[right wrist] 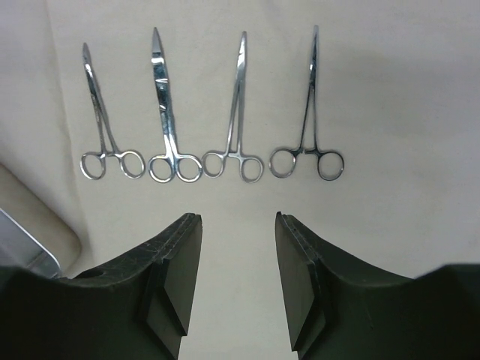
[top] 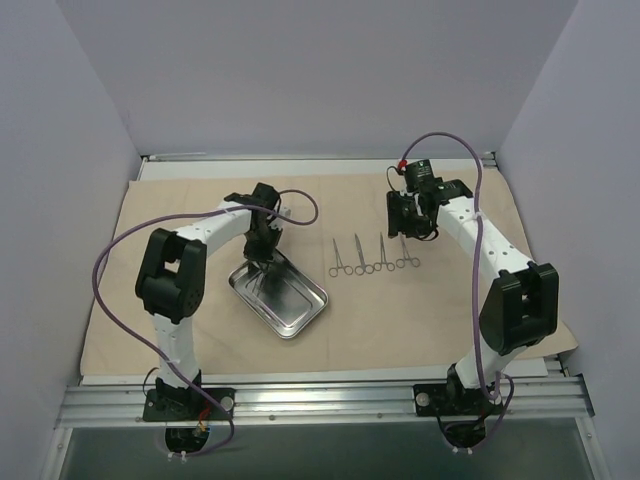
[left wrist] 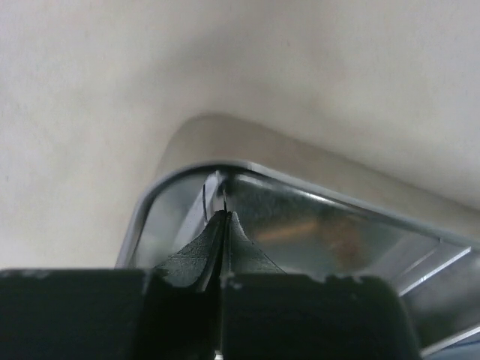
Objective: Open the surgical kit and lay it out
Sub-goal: Pick up the medical item from the container, then place the medical item in the surgical kit.
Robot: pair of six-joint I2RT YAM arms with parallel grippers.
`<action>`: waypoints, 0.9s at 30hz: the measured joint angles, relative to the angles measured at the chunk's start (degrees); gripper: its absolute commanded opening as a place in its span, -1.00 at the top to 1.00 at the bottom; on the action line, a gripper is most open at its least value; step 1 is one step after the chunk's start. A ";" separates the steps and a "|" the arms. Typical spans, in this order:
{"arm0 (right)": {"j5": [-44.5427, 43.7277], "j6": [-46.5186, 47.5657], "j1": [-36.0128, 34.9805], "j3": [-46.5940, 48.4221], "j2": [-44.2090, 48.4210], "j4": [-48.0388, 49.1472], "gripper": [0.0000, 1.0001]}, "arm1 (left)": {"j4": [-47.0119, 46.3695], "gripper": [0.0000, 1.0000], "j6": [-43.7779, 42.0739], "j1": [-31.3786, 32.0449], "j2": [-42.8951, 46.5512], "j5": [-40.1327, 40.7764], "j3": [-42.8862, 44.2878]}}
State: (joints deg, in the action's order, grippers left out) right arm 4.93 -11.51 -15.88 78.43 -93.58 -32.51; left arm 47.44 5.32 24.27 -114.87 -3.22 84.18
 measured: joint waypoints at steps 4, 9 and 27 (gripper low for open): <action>1.11 -0.28 -1.42 1.86 0.00 -0.22 0.10 | 4.07 0.95 0.68 0.00 4.28 -0.07 -0.39; 2.78 -0.57 -2.84 2.69 0.00 0.00 0.11 | 6.97 0.95 1.55 0.00 9.44 -0.33 -0.39; 40.19 -12.41 -12.70 -2.29 4.07 22.91 -0.46 | -21.62 0.95 29.51 -1.27 29.27 -37.99 -9.60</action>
State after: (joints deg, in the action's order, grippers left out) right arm 45.12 -23.92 -28.58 76.14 -89.52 -9.61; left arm 25.82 34.83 23.00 -85.60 -41.21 74.59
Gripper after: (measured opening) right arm 0.720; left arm 0.029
